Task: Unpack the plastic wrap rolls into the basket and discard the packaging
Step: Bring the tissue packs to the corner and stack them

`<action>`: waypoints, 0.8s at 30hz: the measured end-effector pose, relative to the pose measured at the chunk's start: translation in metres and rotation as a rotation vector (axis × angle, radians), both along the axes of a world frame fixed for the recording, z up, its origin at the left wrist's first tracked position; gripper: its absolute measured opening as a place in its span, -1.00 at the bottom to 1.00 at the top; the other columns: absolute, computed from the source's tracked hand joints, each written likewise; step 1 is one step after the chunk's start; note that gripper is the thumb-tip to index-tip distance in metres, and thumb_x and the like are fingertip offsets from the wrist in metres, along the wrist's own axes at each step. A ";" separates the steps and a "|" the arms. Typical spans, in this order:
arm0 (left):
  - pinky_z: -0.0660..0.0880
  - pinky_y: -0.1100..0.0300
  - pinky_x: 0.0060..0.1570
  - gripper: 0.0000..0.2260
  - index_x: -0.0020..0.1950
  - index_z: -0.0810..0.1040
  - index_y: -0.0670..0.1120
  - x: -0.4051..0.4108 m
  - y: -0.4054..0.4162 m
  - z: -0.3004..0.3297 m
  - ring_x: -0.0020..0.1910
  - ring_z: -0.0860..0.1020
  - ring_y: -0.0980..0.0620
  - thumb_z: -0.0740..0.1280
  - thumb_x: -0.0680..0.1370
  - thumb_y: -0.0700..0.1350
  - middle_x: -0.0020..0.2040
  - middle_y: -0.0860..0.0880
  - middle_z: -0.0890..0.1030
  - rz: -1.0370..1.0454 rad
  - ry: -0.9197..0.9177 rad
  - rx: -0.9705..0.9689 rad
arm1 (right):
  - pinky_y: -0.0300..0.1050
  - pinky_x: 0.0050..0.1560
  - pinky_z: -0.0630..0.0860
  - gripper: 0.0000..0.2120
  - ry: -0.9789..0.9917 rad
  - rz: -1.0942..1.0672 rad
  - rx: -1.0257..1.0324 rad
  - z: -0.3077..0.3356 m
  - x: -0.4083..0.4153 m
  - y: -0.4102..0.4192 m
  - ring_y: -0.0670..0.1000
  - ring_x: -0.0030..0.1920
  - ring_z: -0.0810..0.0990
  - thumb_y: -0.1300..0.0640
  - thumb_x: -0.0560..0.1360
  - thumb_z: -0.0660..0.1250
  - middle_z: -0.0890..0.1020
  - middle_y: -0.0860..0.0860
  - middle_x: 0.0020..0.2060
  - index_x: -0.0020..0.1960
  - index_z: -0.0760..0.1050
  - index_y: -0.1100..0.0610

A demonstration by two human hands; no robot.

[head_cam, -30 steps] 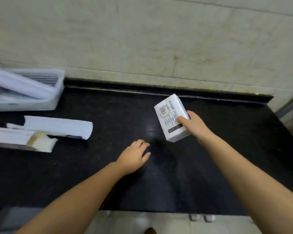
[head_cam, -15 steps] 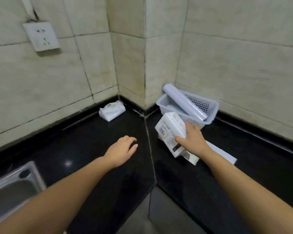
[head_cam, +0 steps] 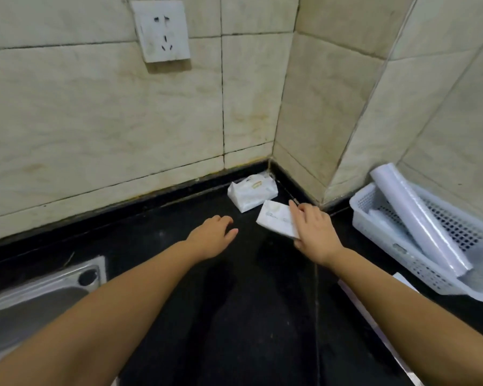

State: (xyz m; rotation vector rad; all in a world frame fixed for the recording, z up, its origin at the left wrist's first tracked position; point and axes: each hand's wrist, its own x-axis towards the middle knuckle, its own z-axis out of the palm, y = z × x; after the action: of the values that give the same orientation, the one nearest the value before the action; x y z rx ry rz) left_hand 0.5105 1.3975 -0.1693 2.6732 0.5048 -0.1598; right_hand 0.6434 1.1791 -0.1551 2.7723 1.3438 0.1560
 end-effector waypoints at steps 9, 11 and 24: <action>0.39 -0.15 0.22 -0.46 0.49 0.11 -0.05 0.119 0.029 -0.047 0.38 0.25 -0.26 0.23 0.57 0.00 0.46 -0.22 0.17 0.237 -0.056 0.063 | 0.34 0.25 0.42 -0.40 -0.093 0.326 0.109 -0.081 0.032 -0.011 0.19 0.24 0.47 0.10 0.30 0.49 0.60 0.21 0.13 0.32 0.47 0.16; 0.34 -0.14 0.32 -0.42 0.50 0.10 -0.02 0.128 0.037 -0.057 0.42 0.19 -0.27 0.27 0.55 0.03 0.51 -0.20 0.05 0.215 0.019 -0.005 | 0.31 0.29 0.40 -0.47 -0.042 0.371 0.131 -0.086 0.030 -0.019 0.18 0.27 0.50 0.09 0.34 0.46 0.57 0.18 0.19 0.29 0.48 0.11; 0.31 0.45 -0.02 -0.79 0.18 0.46 -0.16 0.113 0.015 -0.012 0.00 0.33 0.28 0.26 0.56 -0.17 0.15 0.01 0.35 0.143 -0.567 -0.192 | 0.13 0.16 0.55 -0.60 0.315 0.065 0.414 -0.087 0.070 0.013 0.28 0.33 0.42 0.30 0.42 0.41 0.35 0.27 0.37 0.24 0.46 0.22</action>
State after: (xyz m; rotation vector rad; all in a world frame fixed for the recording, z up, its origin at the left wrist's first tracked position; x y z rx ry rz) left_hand 0.6232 1.4123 -0.1810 2.3361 0.4607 0.5478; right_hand 0.7131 1.1922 -0.2425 3.2025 1.6377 -0.0049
